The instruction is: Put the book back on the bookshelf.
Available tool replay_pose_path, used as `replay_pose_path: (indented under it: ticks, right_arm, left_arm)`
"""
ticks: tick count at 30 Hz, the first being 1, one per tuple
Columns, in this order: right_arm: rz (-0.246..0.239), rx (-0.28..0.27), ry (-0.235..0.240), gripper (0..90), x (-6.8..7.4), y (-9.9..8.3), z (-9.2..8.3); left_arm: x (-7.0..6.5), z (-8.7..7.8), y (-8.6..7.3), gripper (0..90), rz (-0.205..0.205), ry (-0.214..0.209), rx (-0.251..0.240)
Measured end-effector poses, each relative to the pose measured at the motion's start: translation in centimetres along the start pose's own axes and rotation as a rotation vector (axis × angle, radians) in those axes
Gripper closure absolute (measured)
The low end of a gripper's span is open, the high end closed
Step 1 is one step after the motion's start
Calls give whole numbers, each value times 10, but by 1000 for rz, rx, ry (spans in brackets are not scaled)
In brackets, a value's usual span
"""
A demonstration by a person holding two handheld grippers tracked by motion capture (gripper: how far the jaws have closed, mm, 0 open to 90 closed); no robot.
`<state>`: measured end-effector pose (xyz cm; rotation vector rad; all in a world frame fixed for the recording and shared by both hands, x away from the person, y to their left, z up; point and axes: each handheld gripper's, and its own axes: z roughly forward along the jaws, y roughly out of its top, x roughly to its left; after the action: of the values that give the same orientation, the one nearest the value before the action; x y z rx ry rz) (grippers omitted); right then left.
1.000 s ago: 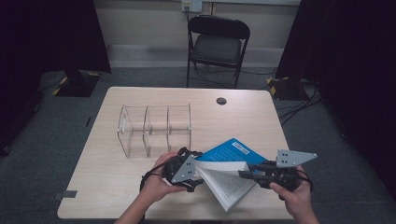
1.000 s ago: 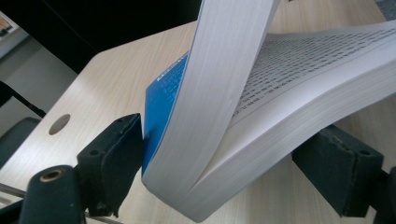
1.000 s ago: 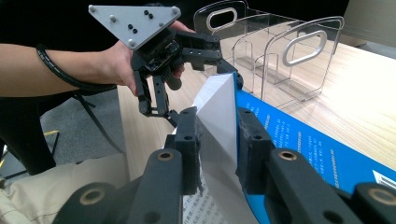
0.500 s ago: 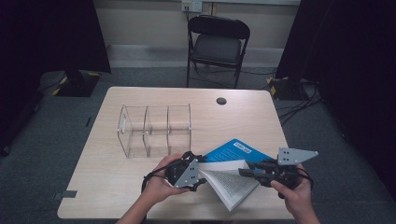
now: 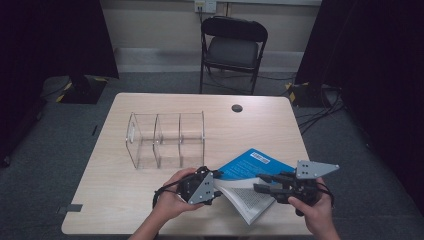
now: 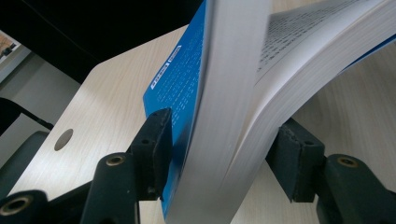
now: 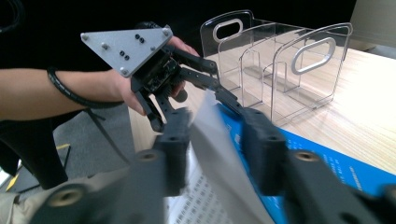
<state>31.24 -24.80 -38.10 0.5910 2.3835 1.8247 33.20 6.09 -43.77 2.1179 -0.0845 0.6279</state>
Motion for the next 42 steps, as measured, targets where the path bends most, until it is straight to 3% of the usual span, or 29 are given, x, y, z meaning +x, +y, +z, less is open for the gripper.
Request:
replay_pose_path:
  ticks: [1,2,3,7,8,9,10,11,12,14,15,16,17,19,20,23,25,26,28,30,33,36,42]
  right_arm:
    - [-4,6,-12,484,2,-1,0]
    - [-42,30,-31,354,4,-3,-1]
    - [-42,30,-31,354,4,-3,-1]
    - [-139,17,-74,203,5,-13,-13]
    - [-197,31,-73,185,6,-19,-19]
    - [-197,31,-73,185,6,-19,-19]
    - [-242,73,-104,157,6,-25,-25]
    - [-242,73,-104,157,6,-25,-25]
    - [-272,92,-139,166,6,-29,-29]
    - [-270,98,-190,165,4,-37,-38]
    - [-276,127,-245,165,5,-40,-41]
    - [-354,193,-314,161,7,-48,-44]
    - [-354,193,-314,161,7,-48,-44]
    - [-380,230,-358,164,8,-58,-45]
    - [-399,259,-408,164,6,-68,-43]
    - [-412,293,-442,163,4,-78,-40]
    - [-458,349,-493,159,0,-90,-33]
    - [-458,349,-493,159,0,-90,-33]
    - [-460,369,-551,148,-2,-100,-28]
    - [-447,371,-556,151,-3,-104,-25]
    - [-479,392,-590,162,-2,-111,-18]
    - [-498,363,-619,167,-1,-112,-13]
    - [-478,339,-606,172,-2,-112,-7]
  left_arm:
    - [1,1,1,439,-5,4,0]
    - [1,1,2,439,-13,6,-11]
    - [3,0,2,439,-19,2,-13]
    - [4,3,10,439,3,12,-21]
    - [3,3,12,439,6,12,-19]
    - [4,4,12,439,12,14,-18]
    - [4,5,12,439,14,15,-19]
    - [4,5,12,439,0,13,-21]
    - [5,5,11,439,4,12,-20]
    - [3,5,10,439,8,17,-22]
    - [3,5,10,439,9,15,-14]
    - [3,5,10,439,7,15,-17]
    - [3,5,10,439,8,19,-21]
    - [5,5,11,438,-3,14,-22]
    - [6,5,12,437,-12,15,-22]
    - [7,5,14,436,-5,13,-13]
    - [6,5,14,435,-3,13,-15]
    - [6,5,13,435,-3,16,-16]
    - [6,5,14,435,-1,11,-9]
    - [6,5,14,435,-4,11,-8]
    - [8,5,16,435,-8,10,-12]
    - [8,5,18,434,-5,10,2]
    - [9,5,22,433,-8,4,15]
